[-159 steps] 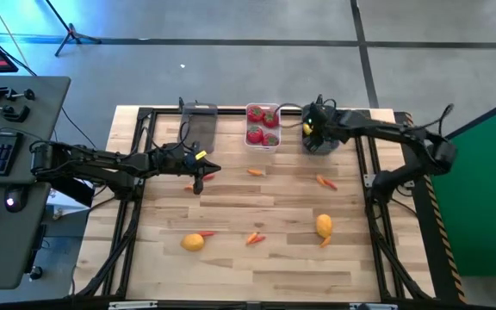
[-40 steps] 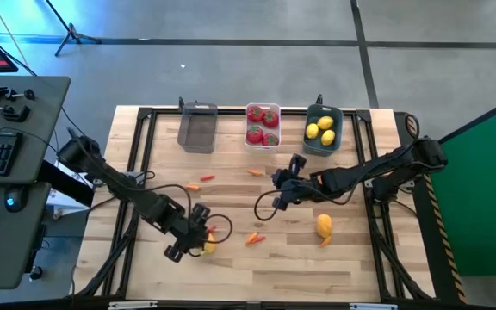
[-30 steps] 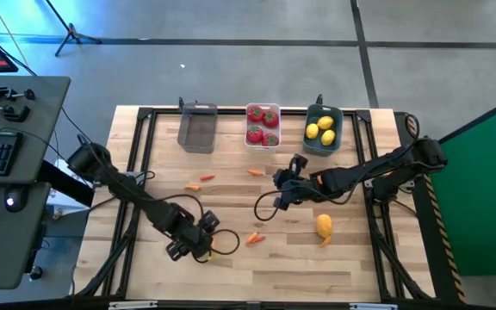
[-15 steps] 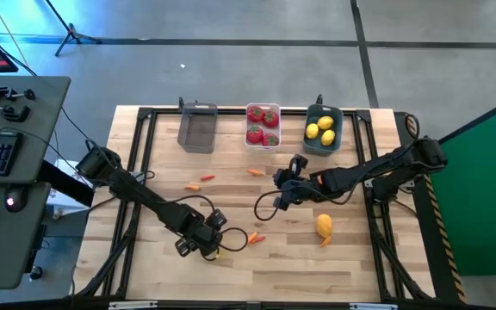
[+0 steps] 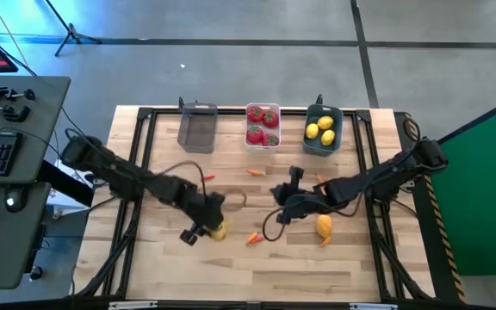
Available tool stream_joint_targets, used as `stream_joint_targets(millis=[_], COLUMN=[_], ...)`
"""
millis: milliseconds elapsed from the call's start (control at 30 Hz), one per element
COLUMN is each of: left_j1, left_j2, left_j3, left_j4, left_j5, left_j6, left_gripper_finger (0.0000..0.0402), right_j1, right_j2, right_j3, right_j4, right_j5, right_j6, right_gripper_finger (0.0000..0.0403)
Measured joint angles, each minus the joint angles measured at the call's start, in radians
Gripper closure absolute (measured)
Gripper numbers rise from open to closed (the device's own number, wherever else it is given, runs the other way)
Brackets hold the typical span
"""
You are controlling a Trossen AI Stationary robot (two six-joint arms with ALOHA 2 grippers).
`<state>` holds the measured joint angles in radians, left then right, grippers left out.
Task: Sort produce into baskets
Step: Put the yellow lemon into the blue bin
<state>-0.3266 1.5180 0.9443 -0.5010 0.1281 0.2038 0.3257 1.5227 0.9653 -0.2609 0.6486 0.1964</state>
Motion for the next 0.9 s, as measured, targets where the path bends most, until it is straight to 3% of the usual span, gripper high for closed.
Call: stream_joint_targets(millis=[133,233,533,633,900], left_j1=[0.097,0.162,0.313,0.347,0.386], left_j2=[-0.039,-0.043,-0.043,-0.043,-0.043], left_j3=[-0.02,-0.02,-0.02,-0.02,-0.02], left_j4=[0.067,0.113,0.192,0.197,0.281], left_j5=[0.138,0.24,0.445,0.489,0.604], left_j6=[-0.073,-0.123,-0.262,-0.305,-0.409], left_gripper_finger=[0.0243,0.0243,0.0243,0.0243,0.0243], right_j1=[0.019,0.032,0.035,0.027,-0.022], right_j2=[0.006,0.027,0.086,0.086,0.086], right_j3=[0.001,0.004,0.004,0.003,0.004], right_j4=[0.117,0.2,0.379,0.42,0.537], right_j5=[-0.101,-0.145,-0.25,-0.283,-0.405], right_j6=[-0.094,-0.217,-0.381,-0.409,-0.478], right_gripper_finger=[0.0394,0.0364,0.0178,0.0136,0.0116])
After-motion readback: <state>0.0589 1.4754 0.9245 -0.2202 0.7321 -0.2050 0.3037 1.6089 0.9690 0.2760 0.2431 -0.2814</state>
